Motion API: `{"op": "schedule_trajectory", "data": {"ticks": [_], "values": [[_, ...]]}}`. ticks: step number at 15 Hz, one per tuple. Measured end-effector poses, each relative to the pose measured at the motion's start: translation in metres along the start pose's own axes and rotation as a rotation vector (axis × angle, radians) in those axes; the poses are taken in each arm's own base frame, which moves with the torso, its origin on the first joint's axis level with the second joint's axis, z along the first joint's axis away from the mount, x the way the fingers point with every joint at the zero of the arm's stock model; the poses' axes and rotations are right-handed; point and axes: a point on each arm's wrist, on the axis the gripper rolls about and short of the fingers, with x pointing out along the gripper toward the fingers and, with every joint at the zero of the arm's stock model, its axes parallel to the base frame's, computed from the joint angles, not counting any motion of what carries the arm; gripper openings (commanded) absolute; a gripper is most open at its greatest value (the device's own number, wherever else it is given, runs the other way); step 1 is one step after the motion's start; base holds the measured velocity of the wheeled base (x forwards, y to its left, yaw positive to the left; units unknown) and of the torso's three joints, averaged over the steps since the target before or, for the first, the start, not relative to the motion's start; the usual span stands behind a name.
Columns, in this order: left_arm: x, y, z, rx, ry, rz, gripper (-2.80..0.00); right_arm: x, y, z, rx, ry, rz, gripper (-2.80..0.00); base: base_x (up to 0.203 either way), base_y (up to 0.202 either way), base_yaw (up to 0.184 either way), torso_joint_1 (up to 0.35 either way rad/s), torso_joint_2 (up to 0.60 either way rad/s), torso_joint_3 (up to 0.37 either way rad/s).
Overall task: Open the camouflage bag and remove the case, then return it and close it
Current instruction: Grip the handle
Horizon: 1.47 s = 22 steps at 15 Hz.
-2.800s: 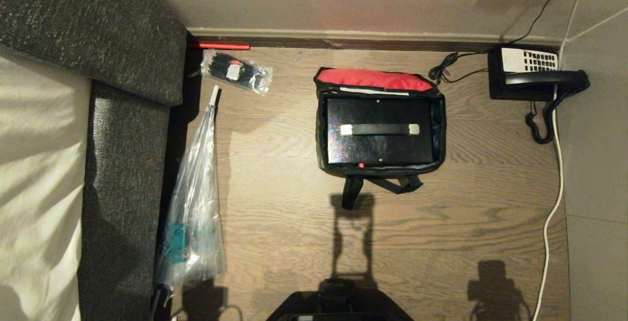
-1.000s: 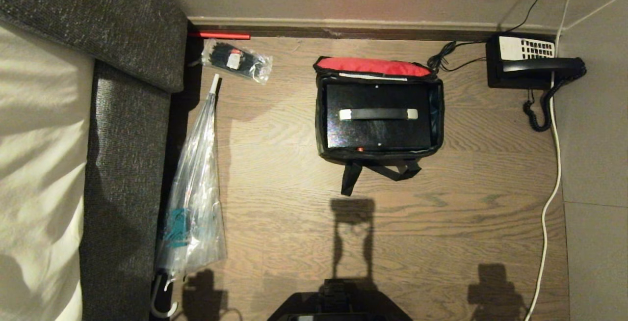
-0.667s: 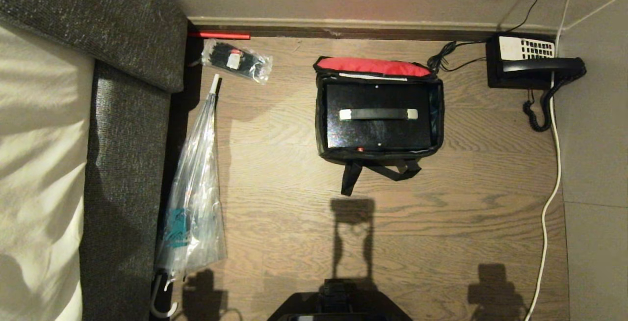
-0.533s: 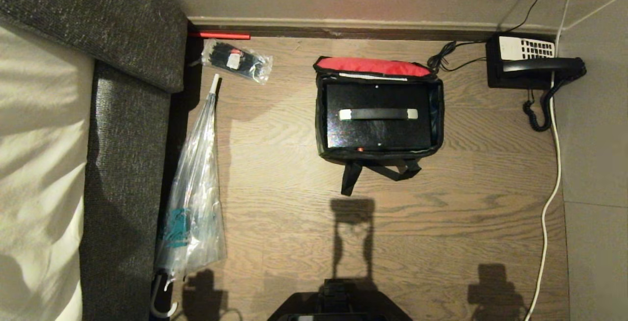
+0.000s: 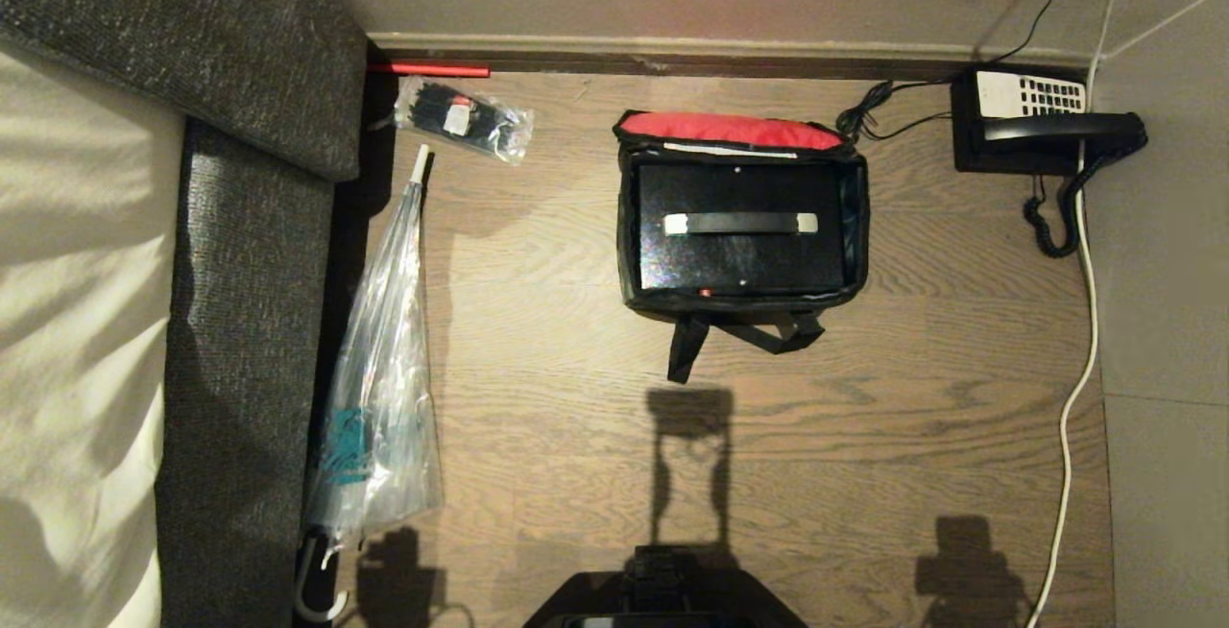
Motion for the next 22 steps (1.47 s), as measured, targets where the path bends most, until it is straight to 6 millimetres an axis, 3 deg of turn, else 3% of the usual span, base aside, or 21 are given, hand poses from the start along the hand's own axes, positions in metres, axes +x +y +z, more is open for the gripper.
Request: {"op": "schedule_trajectory", "data": {"ticks": [17,19,22], "values": [[0.000,0.000,0.000,0.000,-0.001,0.000,-2.80,0.000,0.000,0.000,-0.003,0.004,-0.001,-2.80,0.000,0.000,0.000,0.000,0.00,0.000],[0.000,0.000,0.000,0.000,-0.001,0.000,-2.80,-0.006,0.000,0.013,0.003,-0.008,0.010,-2.80,0.000,0.000,0.000,0.000,0.00,0.000],[0.000,0.000,0.000,0.000,-0.001,0.000,-2.80,-0.039,0.001,0.062,0.026,-0.040,0.111,-2.80,0.000,0.000,0.000,0.000,0.00,0.000]]}}
